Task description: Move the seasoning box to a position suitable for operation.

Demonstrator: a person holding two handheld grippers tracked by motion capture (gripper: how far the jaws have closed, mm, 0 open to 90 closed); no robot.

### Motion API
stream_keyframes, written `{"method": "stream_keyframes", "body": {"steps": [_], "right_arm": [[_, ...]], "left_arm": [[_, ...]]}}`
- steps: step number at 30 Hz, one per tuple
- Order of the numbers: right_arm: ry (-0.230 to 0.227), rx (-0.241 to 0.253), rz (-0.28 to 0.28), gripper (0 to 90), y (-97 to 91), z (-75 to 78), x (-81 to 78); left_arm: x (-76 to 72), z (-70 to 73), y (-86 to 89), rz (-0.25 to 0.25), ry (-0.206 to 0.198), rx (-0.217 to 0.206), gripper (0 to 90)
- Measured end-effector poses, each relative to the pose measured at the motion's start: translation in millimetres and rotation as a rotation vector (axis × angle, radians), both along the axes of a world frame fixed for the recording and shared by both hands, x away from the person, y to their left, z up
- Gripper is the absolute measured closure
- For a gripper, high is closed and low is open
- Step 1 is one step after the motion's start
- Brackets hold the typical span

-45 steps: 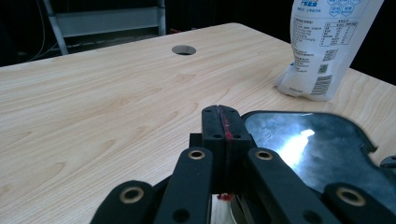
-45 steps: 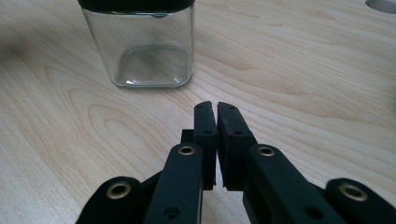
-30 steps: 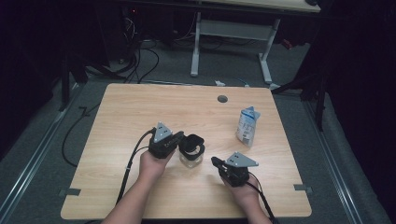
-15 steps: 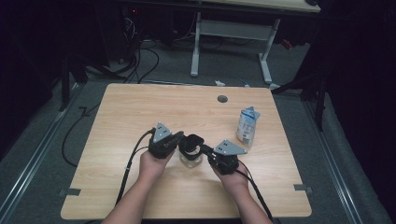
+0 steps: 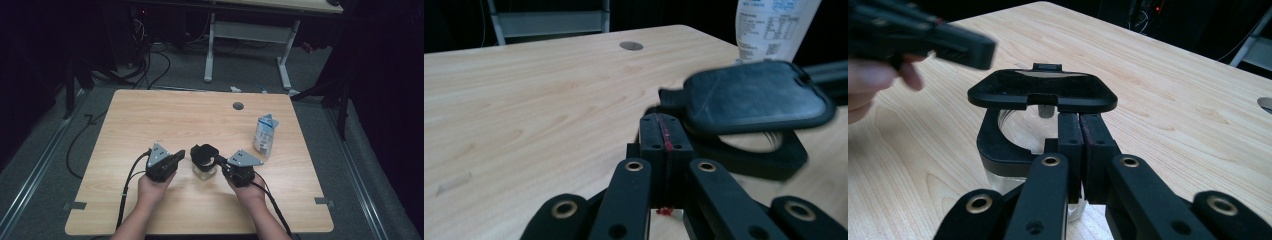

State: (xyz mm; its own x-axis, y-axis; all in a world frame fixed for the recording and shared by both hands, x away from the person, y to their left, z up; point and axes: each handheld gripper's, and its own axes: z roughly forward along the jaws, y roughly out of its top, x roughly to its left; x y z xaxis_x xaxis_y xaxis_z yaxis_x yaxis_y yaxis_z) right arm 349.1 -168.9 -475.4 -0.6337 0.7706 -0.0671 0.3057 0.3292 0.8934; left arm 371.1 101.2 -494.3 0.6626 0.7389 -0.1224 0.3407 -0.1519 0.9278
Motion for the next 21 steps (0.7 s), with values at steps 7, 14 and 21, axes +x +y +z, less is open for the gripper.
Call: {"method": "stream_keyframes", "body": {"steps": [7, 14, 21], "right_arm": [[0.002, 0.0, -0.001, 89.9, 0.0, -0.2, -0.6], [-0.006, 0.013, 0.003, 89.9, -0.3, 1.7, -1.6], [-0.007, 0.032, 0.004, 89.9, 0.1, 3.3, -1.6]], "left_arm": [[-21.5, -3.2, -7.2, -0.046, -0.003, -0.001, 90.0], [-29.9, -2.4, -26.1, -0.095, -0.003, 0.007, 90.0], [-27.9, -2.1, -37.1, -0.112, 0.009, -0.01, 87.1]]}}
